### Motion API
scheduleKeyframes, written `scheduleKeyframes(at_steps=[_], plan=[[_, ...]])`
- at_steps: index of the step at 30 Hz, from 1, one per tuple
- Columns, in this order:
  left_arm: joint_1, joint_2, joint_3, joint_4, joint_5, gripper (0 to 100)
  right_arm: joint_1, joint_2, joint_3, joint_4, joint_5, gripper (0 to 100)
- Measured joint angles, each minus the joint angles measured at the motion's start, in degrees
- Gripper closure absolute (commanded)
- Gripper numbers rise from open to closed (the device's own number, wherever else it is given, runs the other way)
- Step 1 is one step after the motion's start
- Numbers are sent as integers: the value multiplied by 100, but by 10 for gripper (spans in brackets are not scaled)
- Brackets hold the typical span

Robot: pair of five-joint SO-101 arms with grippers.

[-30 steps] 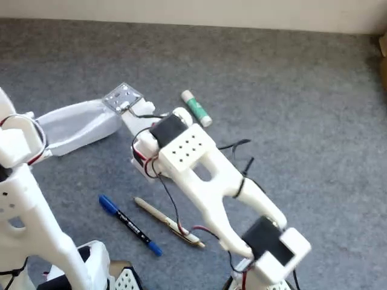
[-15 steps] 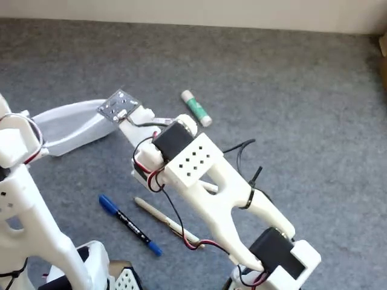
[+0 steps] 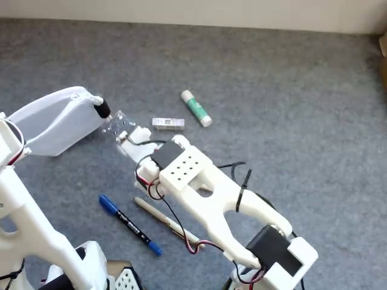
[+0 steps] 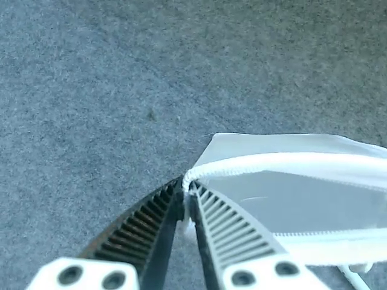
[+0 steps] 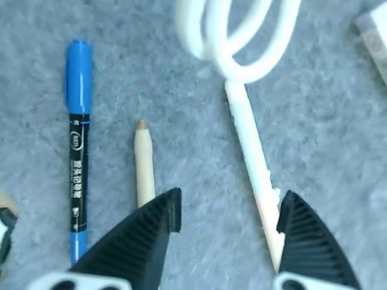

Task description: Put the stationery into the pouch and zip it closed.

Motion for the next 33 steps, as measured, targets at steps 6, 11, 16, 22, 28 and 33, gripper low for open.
scheduleKeyframes(at_steps=[6, 11, 16, 22, 28, 33], plan=[[0, 0, 0, 0, 0, 993, 0, 79, 255, -695, 62, 754], [0, 0, 0, 0, 0, 993, 0, 1108, 202, -809, 62, 754], [0, -79, 220, -123, 0, 993, 53, 1855, -404, -835, 70, 754], [0, -79, 299, -264, 18, 993, 149, 2145, -571, -835, 70, 776], [0, -79, 299, -264, 18, 993, 325, 2400, -870, -835, 62, 952], [0, -79, 299, -264, 18, 993, 563, 2541, -1046, -844, 62, 991]])
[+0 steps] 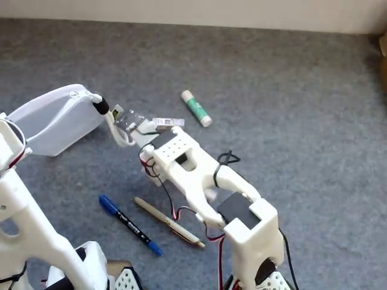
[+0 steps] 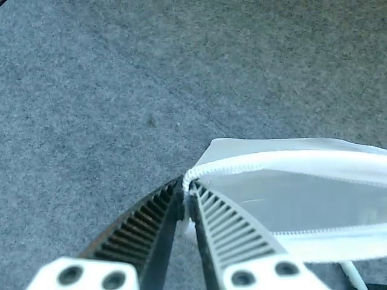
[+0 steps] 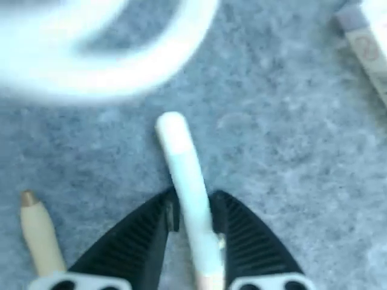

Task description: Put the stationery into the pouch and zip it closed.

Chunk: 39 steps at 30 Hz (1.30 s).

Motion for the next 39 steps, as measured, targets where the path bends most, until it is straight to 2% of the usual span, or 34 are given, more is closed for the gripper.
scheduleKeyframes(at_steps=[9, 18, 24, 33, 39], plan=[[0, 0, 0, 0, 0, 993, 88, -62, -185, 747, 0, 994], [440, -9, 0, 0, 0, 993, 484, -1231, 185, 932, -26, 994], [818, -9, 0, 0, 132, 993, 668, -1969, 220, 932, -756, 994], [826, -9, 18, -9, 132, 993, 695, -2462, 220, 949, -1363, 994], [835, -18, 114, -53, 132, 993, 686, -3130, 220, 1407, -2268, 991]])
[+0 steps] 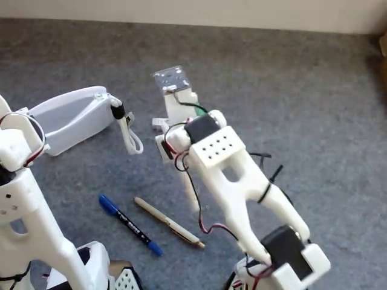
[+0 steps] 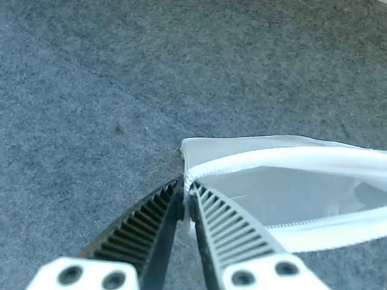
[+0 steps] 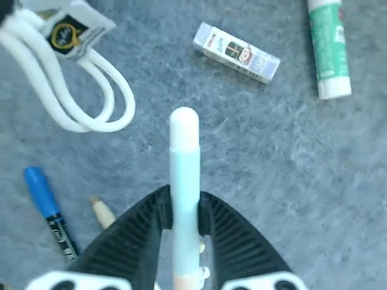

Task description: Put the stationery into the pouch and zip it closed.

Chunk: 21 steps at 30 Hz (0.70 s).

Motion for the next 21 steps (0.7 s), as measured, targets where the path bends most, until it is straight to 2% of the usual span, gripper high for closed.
scheduleKeyframes(at_steps=[3, 8, 21], plan=[[0, 0, 9, 0, 0, 993, -97, -413, 0, 123, -325, 993], [0, 0, 9, 0, 0, 993, -378, -905, 0, 149, -396, 993], [0, 0, 9, 0, 0, 993, -580, -1292, 0, -958, -404, 993]])
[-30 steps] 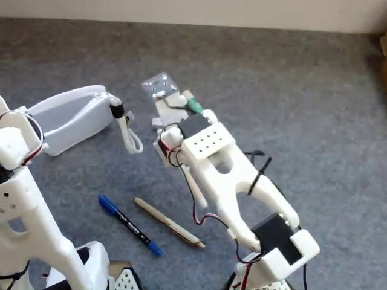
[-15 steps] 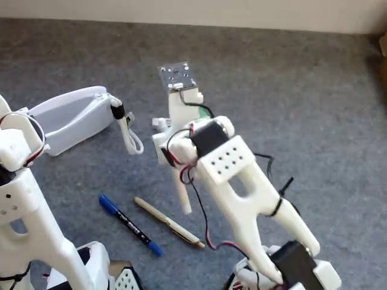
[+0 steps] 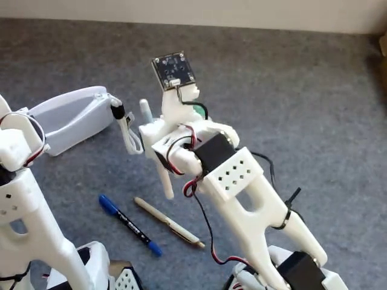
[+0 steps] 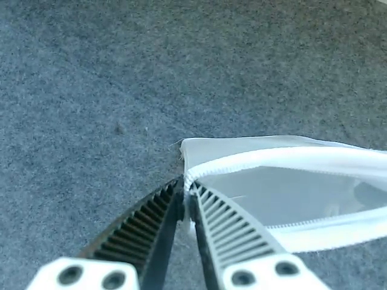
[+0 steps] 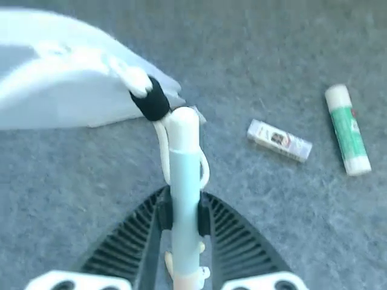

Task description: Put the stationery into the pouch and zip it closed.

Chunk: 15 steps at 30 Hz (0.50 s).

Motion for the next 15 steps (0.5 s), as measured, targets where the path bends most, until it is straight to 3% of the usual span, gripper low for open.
scheduleKeyframes(at_steps=[9, 15], plan=[[0, 0, 9, 0, 0, 993, -211, -615, 0, -1064, 0, 994], [0, 0, 9, -9, 0, 993, -791, -703, 0, -1837, 1213, 994]])
